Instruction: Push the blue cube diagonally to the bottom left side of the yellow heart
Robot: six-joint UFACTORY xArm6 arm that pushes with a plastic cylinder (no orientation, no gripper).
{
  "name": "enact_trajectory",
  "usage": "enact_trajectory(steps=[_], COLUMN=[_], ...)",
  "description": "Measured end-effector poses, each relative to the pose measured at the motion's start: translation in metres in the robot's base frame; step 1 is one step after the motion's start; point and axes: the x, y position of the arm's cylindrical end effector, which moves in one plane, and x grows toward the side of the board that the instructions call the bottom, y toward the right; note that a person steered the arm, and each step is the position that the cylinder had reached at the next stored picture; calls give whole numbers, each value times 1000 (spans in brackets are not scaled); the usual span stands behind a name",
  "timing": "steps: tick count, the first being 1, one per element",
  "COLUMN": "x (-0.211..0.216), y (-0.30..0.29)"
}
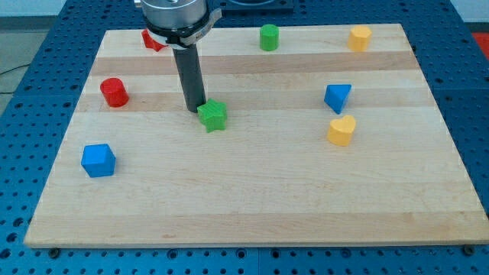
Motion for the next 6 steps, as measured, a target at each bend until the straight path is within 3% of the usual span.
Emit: enact_trajectory(steps=[6], x=[0], y=[-21])
